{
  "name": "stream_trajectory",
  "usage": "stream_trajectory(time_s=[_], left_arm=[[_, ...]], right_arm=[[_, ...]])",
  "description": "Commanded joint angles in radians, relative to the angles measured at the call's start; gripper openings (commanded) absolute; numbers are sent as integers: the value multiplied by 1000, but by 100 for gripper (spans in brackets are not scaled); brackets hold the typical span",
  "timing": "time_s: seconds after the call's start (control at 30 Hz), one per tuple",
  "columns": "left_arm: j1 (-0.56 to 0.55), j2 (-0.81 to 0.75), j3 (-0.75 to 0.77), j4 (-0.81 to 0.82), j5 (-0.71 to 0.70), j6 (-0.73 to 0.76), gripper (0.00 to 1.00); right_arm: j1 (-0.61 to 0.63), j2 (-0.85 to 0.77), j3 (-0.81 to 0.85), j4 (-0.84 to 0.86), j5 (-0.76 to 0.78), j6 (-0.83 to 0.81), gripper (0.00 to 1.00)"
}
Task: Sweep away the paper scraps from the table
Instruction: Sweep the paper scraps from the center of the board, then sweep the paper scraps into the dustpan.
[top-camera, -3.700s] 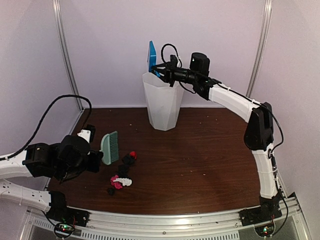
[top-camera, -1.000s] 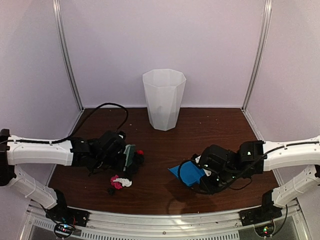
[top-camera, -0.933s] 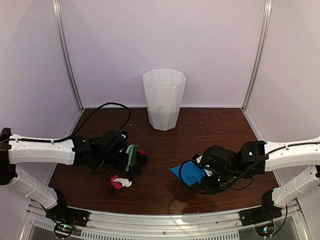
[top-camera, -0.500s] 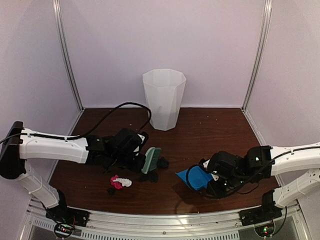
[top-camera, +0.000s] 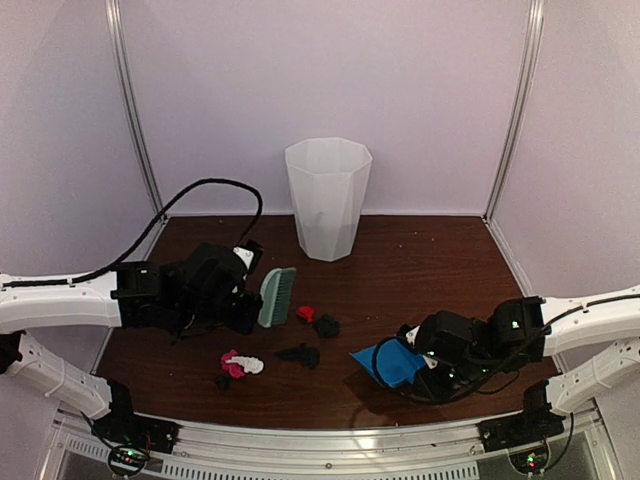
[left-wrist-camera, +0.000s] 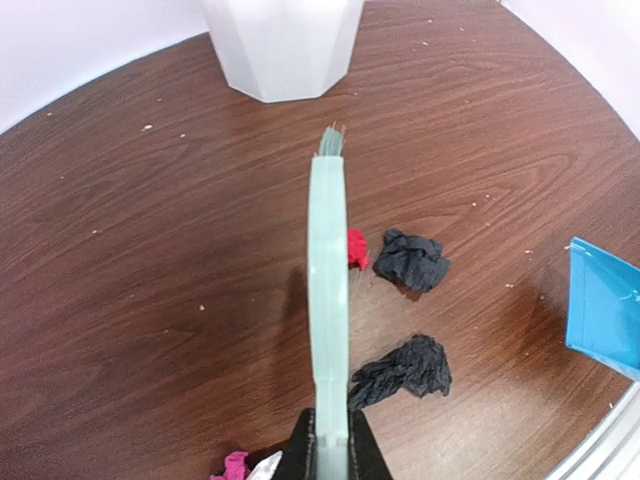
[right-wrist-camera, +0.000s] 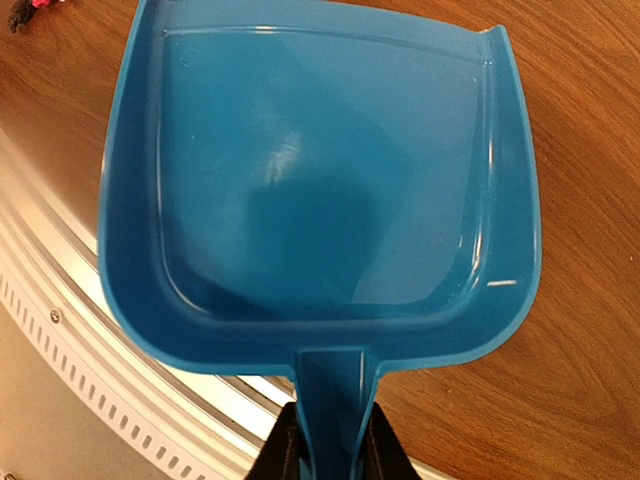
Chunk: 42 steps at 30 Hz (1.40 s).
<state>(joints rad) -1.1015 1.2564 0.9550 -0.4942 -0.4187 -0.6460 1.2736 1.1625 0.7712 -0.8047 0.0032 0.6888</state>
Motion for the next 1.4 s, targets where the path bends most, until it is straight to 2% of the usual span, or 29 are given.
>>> stream_trajectory(time_s=[0.0, 0.13, 0.3, 0.7, 1.37], left_arm=[[2, -73, -76, -89, -78, -80, 0], [2, -91, -131, -82, -57, -103, 0], [2, -39, -155, -25, -20, -90, 0], [-15, 60, -133, 78, 66, -48, 0], [-122, 178, -50, 137, 125, 26, 0]], right_arm=[[10, 5, 1, -6, 39, 20, 0], [19, 29, 5, -6, 45, 22, 0], [40, 67, 21, -2, 44, 16, 0], [110, 283, 119, -34, 62, -105, 0], [109, 586, 312, -32, 153, -281, 0]])
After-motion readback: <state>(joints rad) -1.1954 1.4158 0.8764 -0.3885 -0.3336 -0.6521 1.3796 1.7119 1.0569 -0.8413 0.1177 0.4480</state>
